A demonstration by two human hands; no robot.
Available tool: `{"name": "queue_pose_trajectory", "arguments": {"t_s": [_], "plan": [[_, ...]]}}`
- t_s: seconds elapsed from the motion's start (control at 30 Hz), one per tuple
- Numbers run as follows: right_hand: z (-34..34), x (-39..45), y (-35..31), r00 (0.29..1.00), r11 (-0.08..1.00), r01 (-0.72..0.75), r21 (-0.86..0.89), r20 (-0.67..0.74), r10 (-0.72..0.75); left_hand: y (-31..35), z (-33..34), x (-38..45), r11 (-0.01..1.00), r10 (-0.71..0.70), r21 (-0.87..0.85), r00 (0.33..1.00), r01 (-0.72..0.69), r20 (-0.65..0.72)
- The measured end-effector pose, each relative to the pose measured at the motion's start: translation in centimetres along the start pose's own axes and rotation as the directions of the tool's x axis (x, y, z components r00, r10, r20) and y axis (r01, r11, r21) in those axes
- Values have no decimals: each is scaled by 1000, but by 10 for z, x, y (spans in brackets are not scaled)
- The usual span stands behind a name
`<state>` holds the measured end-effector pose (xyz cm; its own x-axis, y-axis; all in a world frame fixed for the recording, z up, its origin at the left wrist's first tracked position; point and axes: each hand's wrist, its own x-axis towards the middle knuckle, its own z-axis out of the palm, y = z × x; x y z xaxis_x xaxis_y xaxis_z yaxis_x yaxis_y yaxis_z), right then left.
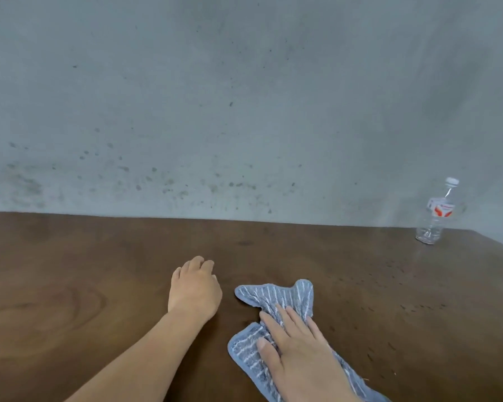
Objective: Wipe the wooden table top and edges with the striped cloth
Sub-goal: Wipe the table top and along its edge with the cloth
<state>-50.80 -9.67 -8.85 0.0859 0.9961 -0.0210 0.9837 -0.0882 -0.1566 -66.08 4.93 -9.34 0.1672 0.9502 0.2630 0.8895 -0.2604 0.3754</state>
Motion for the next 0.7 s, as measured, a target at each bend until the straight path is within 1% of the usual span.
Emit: {"name": "queue_pose_trajectory", "arguments": {"t_s": [0.17, 0.27, 0.37, 0.47, 0.5, 0.53, 0.57, 0.63, 0.7], "plan": [[-3, 94, 11, 997, 997, 74, 32, 20, -75, 0, 15, 25, 996, -52, 72, 998, 50, 20], [-3, 143, 10, 995, 996, 84, 12, 56, -85, -2, 17, 21, 994, -33, 101, 999, 33, -5], [-2, 190, 7, 990, 992, 128, -2, 55, -128, -2, 17, 22, 993, -19, 115, 999, 22, -26], [-4, 229, -1, 978, 980, 200, 0, 67, -199, 1, 21, 26, 985, -51, 160, 998, 58, -48], [-4, 241, -3, 970, 973, 231, 4, 75, -230, 4, 22, 29, 984, -66, 163, 997, 70, -30], [-5, 253, -4, 961, 965, 264, 9, 78, -264, 3, 27, 34, 984, -60, 166, 997, 67, -45], [-5, 263, -6, 951, 954, 298, 15, 83, -298, 4, 32, 37, 976, -43, 211, 996, 59, -79], [-5, 279, -2, 928, 933, 359, 41, 89, -361, 15, 42, 44, 967, -28, 248, 993, 55, -113], [-5, 287, 10, 915, 919, 391, 53, 81, -394, 38, 45, 48, 976, -62, 200, 990, 86, -124]]}}
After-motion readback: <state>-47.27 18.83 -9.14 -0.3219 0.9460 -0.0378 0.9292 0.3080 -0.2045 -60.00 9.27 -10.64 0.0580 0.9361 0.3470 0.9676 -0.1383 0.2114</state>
